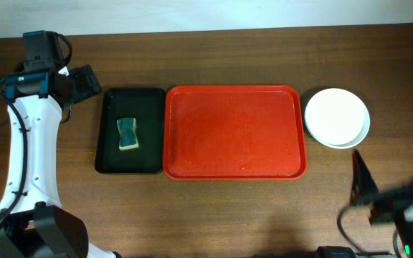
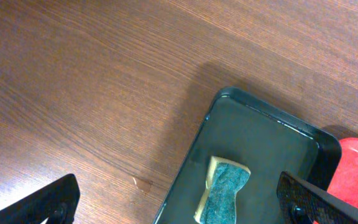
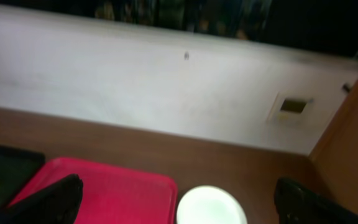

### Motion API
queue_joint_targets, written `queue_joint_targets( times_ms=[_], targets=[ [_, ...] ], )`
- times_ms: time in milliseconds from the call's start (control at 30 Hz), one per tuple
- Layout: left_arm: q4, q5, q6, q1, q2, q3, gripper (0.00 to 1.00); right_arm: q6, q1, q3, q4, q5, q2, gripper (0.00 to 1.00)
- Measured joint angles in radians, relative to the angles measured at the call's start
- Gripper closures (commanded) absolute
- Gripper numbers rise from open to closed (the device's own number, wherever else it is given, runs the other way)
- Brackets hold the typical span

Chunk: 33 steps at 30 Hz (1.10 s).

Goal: Clean dirty plates on tray and stack at the side

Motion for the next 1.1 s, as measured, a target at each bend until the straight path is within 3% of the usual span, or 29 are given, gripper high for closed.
queue_joint_targets(
  times_ms=[400,700,933,1000,1100],
  targets=[
    [0.0,0.0,0.0,0.0,0.0,0.0,0.01,-0.007,0.035,-0.038,-0.113,0.001,-0.328,0.02],
    [0.0,0.0,0.0,0.0,0.0,0.0,0.01,-0.01,0.097,-0.313,-0.014,0.004,-0.515,0.02],
    [0.0,0.0,0.0,0.0,0.0,0.0,0.01,-0.011,0.096,-0.542,0.419,0.005,-0.515,0.02],
    [-0.001,0.0,0.0,0.0,0.0,0.0,0.0,-0.011,0.089,-0.702,0.747,-0.002,-0.515,0.02],
    [-0.001,0.0,0.0,0.0,0.0,0.0,0.01,-0.011,0.06,-0.837,0.973,-0.019,-0.515,0.02]
  ],
)
